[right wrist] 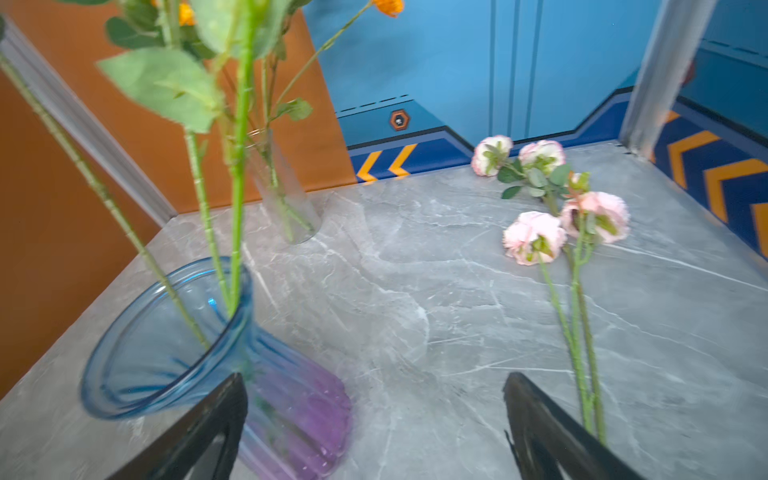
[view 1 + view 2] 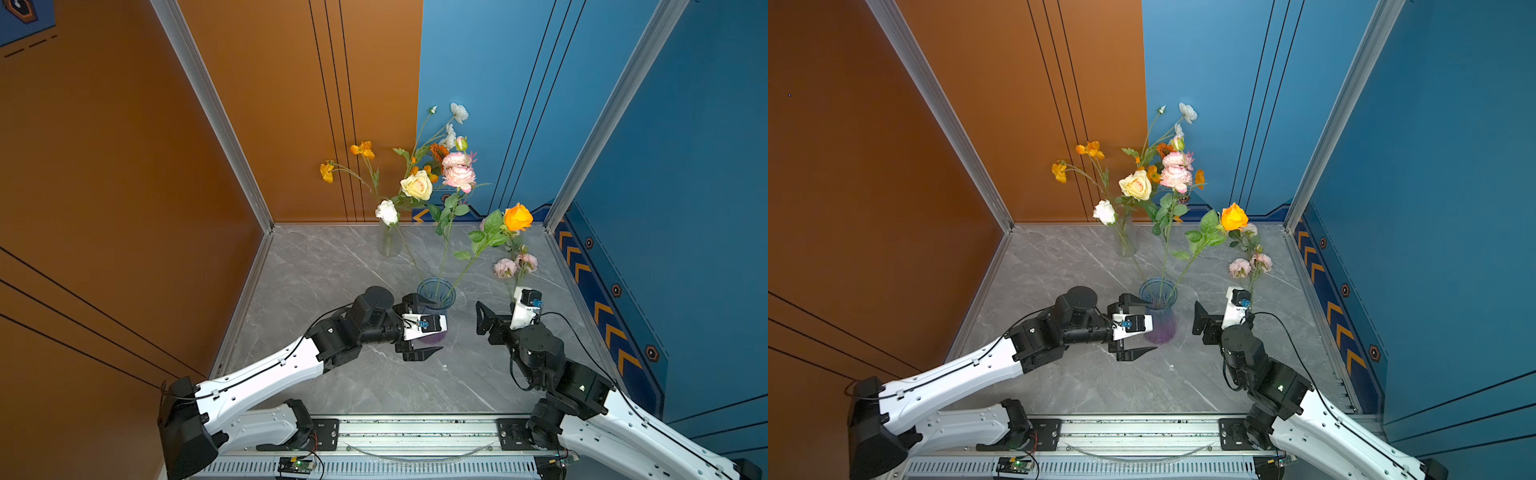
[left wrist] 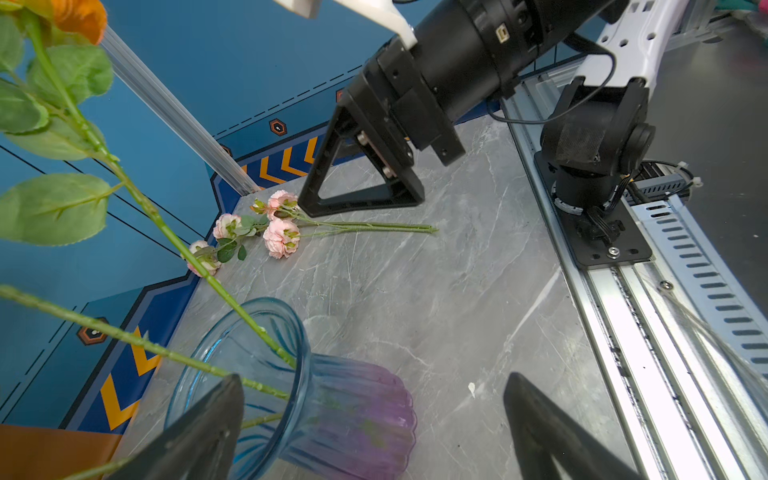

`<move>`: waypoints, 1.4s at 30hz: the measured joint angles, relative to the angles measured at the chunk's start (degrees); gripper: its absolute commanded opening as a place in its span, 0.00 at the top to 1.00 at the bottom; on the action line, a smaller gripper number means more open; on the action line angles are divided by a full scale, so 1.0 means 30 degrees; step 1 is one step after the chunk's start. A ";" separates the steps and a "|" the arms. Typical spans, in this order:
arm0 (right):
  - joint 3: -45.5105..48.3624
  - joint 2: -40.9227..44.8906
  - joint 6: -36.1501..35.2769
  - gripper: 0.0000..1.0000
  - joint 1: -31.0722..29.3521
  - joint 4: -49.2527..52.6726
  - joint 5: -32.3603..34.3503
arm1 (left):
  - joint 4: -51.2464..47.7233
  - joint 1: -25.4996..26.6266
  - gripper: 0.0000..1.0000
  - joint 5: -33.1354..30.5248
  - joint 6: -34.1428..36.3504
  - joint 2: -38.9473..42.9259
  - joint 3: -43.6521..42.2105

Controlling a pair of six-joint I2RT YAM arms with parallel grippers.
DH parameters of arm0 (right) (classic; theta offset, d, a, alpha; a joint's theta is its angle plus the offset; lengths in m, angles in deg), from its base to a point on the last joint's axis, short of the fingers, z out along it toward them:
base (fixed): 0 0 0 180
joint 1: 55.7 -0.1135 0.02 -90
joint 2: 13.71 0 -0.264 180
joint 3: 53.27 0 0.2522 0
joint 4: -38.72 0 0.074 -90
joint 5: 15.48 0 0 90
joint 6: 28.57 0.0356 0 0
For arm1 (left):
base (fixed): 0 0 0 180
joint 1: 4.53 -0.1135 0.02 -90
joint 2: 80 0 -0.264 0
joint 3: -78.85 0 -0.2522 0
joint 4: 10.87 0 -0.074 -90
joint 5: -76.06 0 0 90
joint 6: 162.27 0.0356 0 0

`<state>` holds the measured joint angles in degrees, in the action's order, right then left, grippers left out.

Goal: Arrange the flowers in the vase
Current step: 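Open the right gripper and draw back toward the pink roses, then grasp two pink rose stems together with the right gripper and lift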

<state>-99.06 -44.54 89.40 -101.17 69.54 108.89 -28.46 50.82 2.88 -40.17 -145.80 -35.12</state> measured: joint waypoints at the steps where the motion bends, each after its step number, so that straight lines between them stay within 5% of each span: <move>1: -0.0044 0.0219 0.0189 0.33 0.0918 0.0568 -0.0051 | 0.0146 0.0313 0.02 -0.0204 -0.0087 -0.0197 0.0000; 4: -0.0532 -0.0568 0.0590 0.35 0.4619 0.2076 -0.1355 | 0.0423 0.0976 0.02 -0.0583 -0.0342 -0.0583 0.0000; 10: -0.2484 -0.6543 0.0714 0.44 1.3063 0.3147 -0.7745 | 0.0656 0.1683 0.02 -0.0721 -0.0656 -0.1202 0.0000; 15: -0.4626 -1.1730 0.0277 0.59 1.6473 0.3162 -1.1220 | 0.0656 0.1989 0.02 -0.0845 -0.0656 -0.1384 0.0000; 26: -0.9158 -2.1587 -0.0568 0.63 1.7486 0.1151 -1.3704 | 0.1231 0.2069 0.02 -0.1851 -0.0852 -0.1428 0.0000; 42: -0.9224 -2.2724 -0.2769 0.64 1.6247 0.3643 -1.1045 | 0.1209 0.1923 0.02 -0.1967 -0.0634 -0.1319 0.0000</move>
<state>-126.73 -112.71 81.09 -52.43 80.47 75.76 -24.84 56.59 -3.02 -42.07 -149.76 -35.12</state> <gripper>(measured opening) 0.362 0.978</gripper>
